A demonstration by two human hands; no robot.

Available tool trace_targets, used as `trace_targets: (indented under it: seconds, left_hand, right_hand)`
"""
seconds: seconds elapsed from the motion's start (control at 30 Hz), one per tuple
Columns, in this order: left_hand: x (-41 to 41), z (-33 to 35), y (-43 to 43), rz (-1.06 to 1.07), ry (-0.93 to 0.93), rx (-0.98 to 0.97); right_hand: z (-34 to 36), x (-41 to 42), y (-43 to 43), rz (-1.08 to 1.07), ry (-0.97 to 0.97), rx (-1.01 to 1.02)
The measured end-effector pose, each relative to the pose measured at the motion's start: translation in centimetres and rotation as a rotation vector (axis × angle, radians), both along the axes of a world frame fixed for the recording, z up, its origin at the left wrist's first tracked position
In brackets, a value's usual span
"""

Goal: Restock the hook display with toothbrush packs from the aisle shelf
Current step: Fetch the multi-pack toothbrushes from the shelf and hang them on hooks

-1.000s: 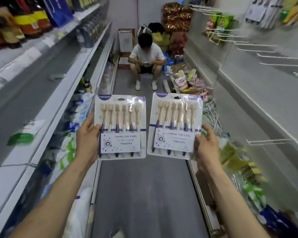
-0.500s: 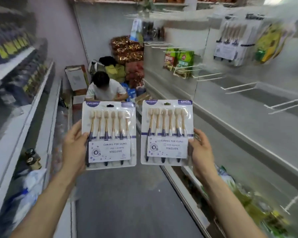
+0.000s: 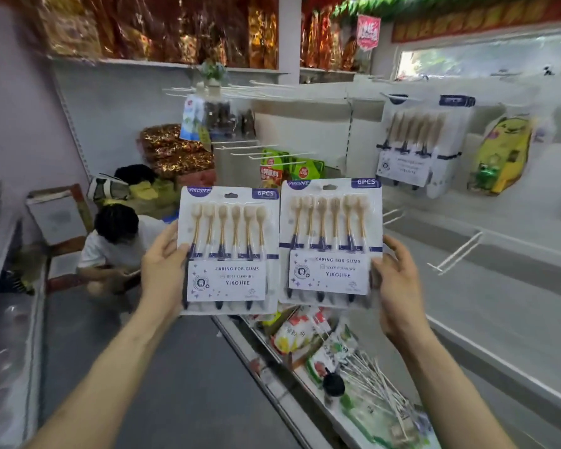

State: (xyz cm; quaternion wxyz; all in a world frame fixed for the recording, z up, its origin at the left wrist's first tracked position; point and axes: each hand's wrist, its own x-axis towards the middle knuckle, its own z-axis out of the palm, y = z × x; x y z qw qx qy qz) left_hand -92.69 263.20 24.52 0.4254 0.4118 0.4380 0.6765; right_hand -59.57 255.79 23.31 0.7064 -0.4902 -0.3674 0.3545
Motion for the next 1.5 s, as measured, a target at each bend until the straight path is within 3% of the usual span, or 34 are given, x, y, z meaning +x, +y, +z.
trace_targets:
  seconds: [0.3, 0.7, 1.13, 1.5]
  left_hand:
    - [5.2, 2.5, 16.4, -0.230, -0.023, 0.029]
    - [9.6, 4.8, 30.7, -0.551, -0.066, 0.123]
    - [9.4, 5.7, 34.0, -0.696, -0.133, 0.095]
    - [8.7, 5.8, 34.5, -0.727, -0.112, 0.119]
  right_hand:
    - [4.0, 2.8, 7.6, -0.275, -0.060, 0.071]
    - [9.7, 1.8, 11.5, -0.598, -0.060, 0.210]
    - [10.1, -1.0, 13.3, -0.747, -0.065, 0.272]
    - [11.0, 0.5, 14.8, -0.750, 0.007, 0.278]
